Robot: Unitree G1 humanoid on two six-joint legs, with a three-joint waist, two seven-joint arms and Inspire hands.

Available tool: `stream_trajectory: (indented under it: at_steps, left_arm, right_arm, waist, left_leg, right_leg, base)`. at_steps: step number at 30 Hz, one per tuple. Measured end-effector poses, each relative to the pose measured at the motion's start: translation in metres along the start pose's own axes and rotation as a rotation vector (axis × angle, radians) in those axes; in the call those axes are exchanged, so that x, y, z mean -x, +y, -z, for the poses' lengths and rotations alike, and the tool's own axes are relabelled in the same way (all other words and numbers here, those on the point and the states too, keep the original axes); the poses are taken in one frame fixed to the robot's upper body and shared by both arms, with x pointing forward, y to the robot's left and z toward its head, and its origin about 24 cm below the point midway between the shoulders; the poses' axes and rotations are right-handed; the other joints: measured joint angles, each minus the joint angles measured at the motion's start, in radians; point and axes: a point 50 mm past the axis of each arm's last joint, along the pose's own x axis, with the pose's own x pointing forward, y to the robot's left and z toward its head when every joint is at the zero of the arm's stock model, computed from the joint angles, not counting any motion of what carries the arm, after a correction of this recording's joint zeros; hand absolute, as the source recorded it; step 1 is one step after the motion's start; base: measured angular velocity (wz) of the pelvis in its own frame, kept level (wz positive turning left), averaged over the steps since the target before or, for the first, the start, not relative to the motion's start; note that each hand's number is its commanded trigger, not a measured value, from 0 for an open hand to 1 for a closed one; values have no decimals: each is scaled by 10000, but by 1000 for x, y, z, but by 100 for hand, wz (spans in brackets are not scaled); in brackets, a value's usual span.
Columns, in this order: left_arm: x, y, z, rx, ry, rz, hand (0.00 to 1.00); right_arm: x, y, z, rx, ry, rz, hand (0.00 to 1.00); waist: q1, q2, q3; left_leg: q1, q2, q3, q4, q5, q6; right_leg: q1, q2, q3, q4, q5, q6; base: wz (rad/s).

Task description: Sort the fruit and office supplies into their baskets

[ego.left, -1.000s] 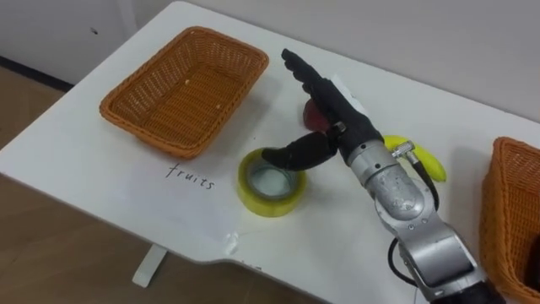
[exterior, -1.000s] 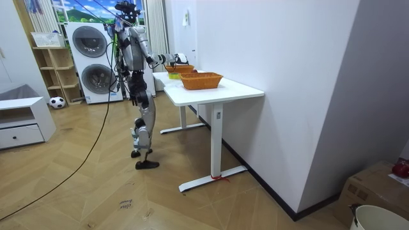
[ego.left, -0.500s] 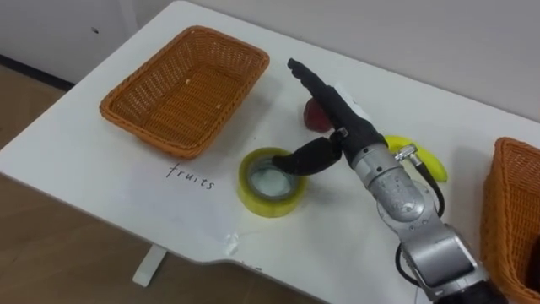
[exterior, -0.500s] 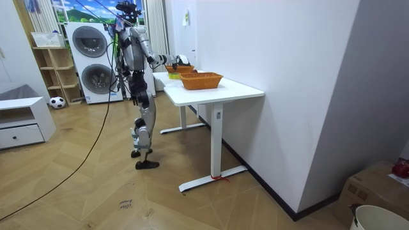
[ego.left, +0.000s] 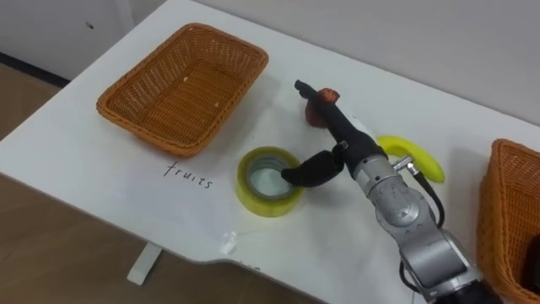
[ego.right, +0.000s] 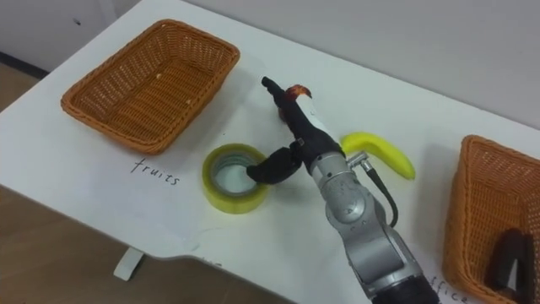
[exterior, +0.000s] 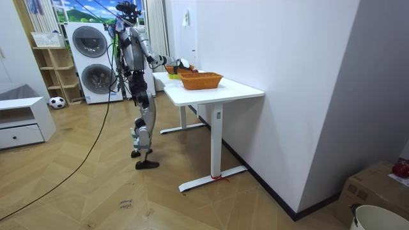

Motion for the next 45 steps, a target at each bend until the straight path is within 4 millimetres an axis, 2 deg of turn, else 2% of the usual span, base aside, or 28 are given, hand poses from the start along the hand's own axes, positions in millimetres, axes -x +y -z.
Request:
stream_trajectory:
  at_steps: [10,17,26,33,45]
  left_arm:
    - [0,0,7,-199,287,24,0]
    - [0,2,7,-407,205,-39,0]
    - [-2,9,7,-466,113,-223,0]
    - [-2,8,6,-456,35,-166,0]
    - [-3,10,-2,-337,-281,-272,0]
  right_arm:
    - [-1,4,-3,968,-64,50,0]
    - [-1,13,-25,2107,-1010,-51,0]
    - [0,20,-37,2309,-1683,-296,0]
    - [0,23,-36,2323,-1680,-857,0]
    - [2,20,-22,2508,-1100,-1845,0]
  waist:
    - [12,5,0]
    - [36,71,-38]
    - [37,89,-46]
    - [199,76,-51]
    - [225,-108,-59]
  left_leg:
    - [-35,-3,-55,5,0,0]
    - [-174,0,-34,27,1,0]
    - [-140,-4,-33,28,12,-3]
    - [-84,2,-30,27,32,-10]
    - [-131,-8,-60,66,42,-8]
  right_leg:
    - [-2,7,-74,0,0,0]
    - [-155,4,-74,0,0,0]
    - [-135,-8,-72,-3,0,0]
    - [-105,-36,-69,-2,0,0]
    - [-103,-16,-14,8,1,-1]
  base:
    - [2]
    - [0]
    - [0]
    - [0]
    - [0]
